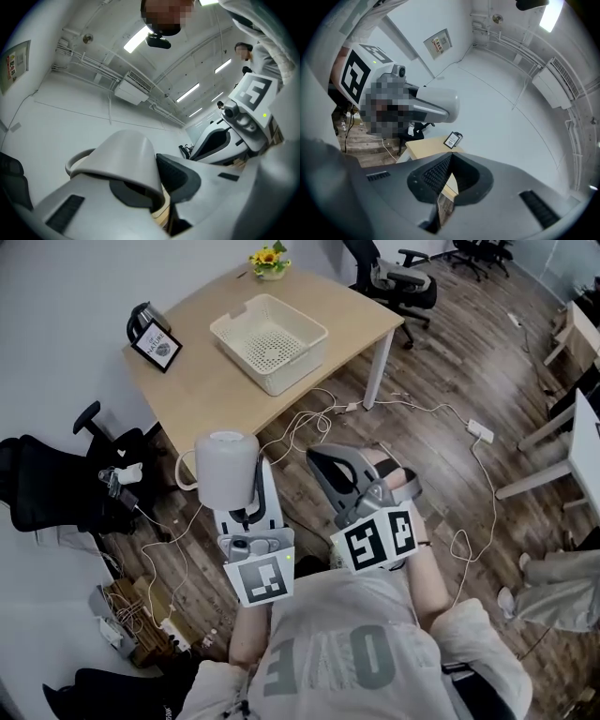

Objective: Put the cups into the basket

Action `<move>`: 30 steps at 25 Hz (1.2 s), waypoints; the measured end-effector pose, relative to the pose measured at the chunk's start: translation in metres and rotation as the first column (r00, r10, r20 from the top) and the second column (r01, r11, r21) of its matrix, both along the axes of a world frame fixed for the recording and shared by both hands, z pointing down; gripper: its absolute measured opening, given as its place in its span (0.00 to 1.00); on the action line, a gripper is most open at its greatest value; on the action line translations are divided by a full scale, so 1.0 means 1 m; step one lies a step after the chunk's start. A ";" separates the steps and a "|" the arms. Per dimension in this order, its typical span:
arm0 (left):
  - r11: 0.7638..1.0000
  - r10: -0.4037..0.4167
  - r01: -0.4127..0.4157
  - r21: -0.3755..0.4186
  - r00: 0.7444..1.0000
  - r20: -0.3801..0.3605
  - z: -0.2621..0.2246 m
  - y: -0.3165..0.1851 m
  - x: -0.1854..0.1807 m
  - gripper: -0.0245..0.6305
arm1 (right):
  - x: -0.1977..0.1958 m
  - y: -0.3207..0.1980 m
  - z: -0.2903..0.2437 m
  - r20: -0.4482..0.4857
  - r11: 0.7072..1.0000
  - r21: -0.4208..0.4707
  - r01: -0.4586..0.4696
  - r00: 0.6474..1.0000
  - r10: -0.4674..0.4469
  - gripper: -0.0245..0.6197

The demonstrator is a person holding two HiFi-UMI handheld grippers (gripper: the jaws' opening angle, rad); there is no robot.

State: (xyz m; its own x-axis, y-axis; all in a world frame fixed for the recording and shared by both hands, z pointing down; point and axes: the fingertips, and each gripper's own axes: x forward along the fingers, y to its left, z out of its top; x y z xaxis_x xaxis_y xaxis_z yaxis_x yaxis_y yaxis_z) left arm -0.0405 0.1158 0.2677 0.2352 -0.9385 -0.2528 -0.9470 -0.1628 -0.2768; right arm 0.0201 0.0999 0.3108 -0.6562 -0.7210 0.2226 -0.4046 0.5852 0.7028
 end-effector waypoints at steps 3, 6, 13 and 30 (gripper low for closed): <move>1.000 -0.017 0.017 -0.012 1.000 -0.002 0.004 -0.009 0.003 0.11 | 0.004 -0.010 0.003 -0.001 1.000 -0.006 0.022 1.000 -0.022 0.04; 0.999 -0.035 0.035 -0.020 0.999 0.006 0.010 -0.021 -0.001 0.11 | -0.004 -0.020 0.010 -0.006 0.998 -0.027 0.050 0.999 -0.050 0.04; 0.997 -0.046 0.044 -0.057 0.999 -0.029 0.023 -0.070 -0.019 0.11 | -0.024 -0.067 0.021 -0.035 0.998 -0.033 0.060 0.998 -0.061 0.04; 0.996 0.038 -0.039 -0.075 0.999 -0.011 0.022 -0.266 -0.080 0.11 | -0.079 -0.262 0.014 -0.083 0.999 -0.040 -0.029 0.996 0.026 0.04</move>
